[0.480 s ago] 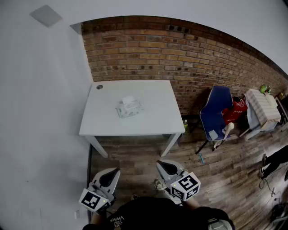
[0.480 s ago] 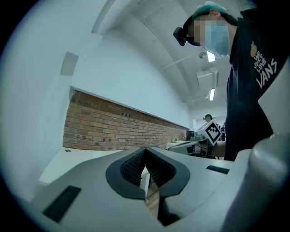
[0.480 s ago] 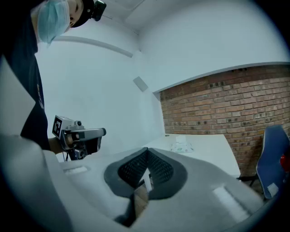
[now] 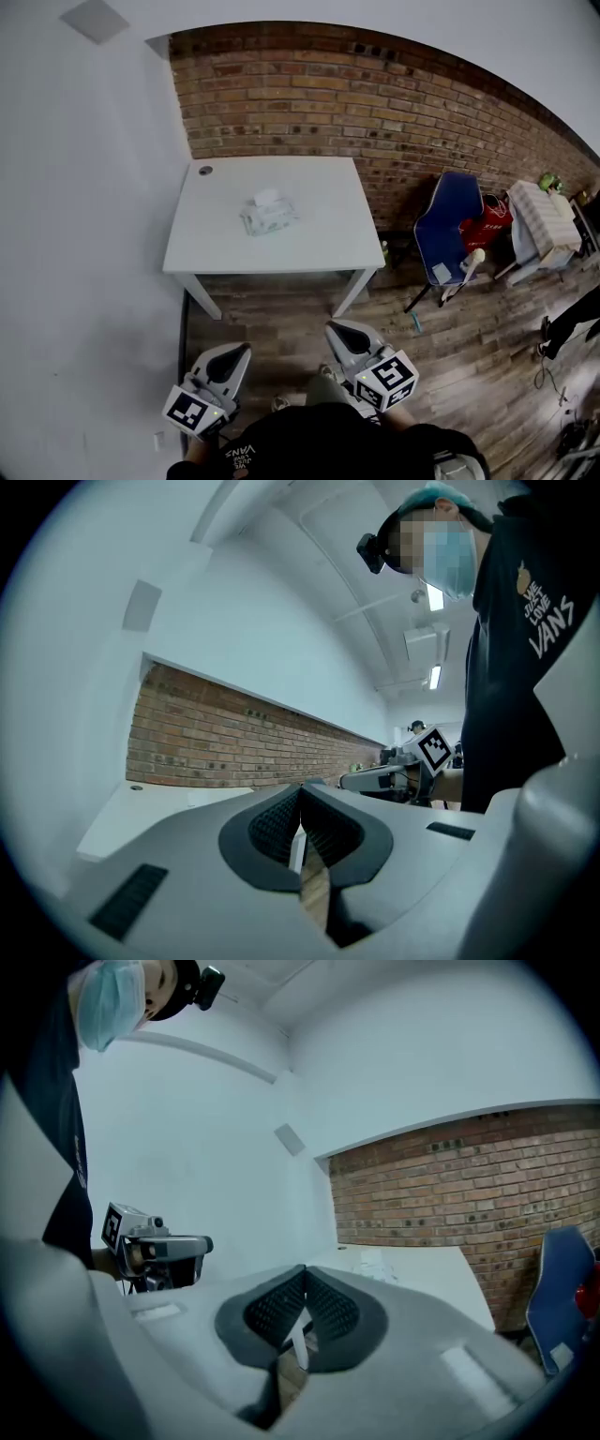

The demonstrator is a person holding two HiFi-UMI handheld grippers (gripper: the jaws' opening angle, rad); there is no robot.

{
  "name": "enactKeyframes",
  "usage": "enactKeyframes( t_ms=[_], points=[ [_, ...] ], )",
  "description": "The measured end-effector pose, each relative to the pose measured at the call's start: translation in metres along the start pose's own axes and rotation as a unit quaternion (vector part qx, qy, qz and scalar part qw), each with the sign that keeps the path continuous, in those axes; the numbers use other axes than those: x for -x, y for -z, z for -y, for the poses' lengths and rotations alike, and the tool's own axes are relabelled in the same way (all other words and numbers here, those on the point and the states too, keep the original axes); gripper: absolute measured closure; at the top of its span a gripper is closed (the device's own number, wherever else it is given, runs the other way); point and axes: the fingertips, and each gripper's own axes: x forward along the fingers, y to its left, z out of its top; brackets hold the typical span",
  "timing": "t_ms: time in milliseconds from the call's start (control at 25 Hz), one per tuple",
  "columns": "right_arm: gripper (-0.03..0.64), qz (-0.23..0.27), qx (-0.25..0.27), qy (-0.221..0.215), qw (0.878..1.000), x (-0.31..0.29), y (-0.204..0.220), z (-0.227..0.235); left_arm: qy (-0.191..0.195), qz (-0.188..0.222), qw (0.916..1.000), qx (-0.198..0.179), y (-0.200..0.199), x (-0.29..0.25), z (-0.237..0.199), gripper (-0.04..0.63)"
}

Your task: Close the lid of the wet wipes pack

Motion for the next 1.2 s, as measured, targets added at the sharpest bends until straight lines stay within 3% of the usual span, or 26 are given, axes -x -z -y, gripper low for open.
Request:
enactKeyframes(
  t_ms=[600, 1200],
  points=[
    [0.620, -0.005, -0.020, 0.010, 1.000, -0.046, -0.003, 0.048, -0.008, -0.002, 0.9998, 0.019, -0.003, -0.046, -0.053, 0.598],
    [0.620, -0.001, -0.010, -0.030, 1.000, -0.129, -0.022, 0.132, -0.040, 0.037, 0.9985, 0.001, -0.019, -0.137, -0.126, 0.598]
  ],
)
